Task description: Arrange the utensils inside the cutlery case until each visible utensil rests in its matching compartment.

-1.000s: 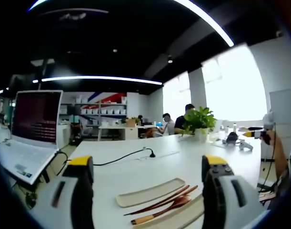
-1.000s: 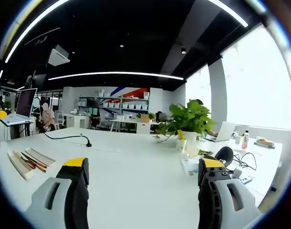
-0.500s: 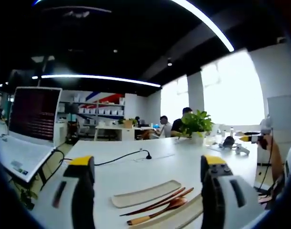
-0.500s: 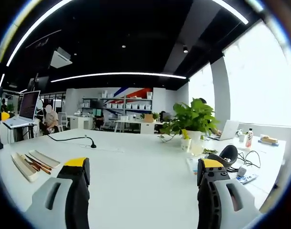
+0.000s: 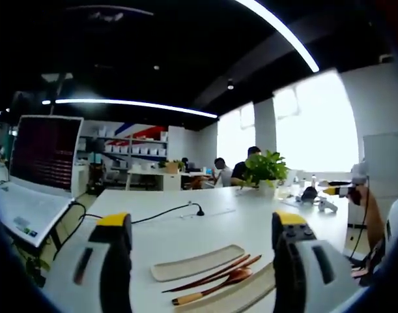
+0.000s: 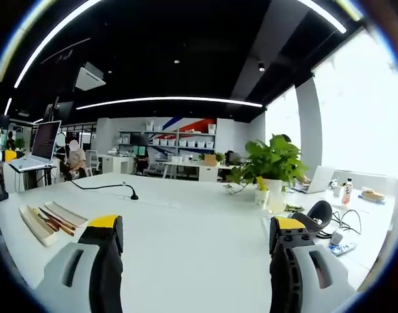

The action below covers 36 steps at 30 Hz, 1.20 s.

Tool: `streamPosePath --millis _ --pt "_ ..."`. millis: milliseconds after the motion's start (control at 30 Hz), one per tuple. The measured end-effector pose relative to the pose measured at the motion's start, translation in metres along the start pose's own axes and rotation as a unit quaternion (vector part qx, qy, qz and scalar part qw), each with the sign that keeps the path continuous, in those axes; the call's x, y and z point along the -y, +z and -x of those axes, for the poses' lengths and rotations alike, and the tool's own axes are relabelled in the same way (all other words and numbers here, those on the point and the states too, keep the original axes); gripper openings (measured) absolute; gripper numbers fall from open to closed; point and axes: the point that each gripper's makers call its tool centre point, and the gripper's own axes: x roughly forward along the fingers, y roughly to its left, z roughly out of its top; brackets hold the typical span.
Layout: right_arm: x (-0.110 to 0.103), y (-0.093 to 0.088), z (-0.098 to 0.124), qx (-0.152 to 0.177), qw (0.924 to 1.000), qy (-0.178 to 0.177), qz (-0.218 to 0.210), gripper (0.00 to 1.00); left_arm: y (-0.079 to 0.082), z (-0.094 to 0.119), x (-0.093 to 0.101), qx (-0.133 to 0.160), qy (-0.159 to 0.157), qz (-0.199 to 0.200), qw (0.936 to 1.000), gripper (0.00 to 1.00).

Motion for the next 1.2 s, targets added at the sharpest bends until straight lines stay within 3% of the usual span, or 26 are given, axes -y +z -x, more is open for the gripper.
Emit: streamPosePath --millis 567,1200 --pt "-0.045 0.036 -0.013 0.027 0.9965 0.072 0.032 0.97 -0.008 -0.003 0.001 -0.013 -0.002 0.002 0.9999 0.94" --pt "-0.105 0.049 -0.031 0.013 0.9827 0.176 0.055 0.95 -0.016 -0.006 0.003 -0.029 -0.009 0.000 0.9995 0.93"
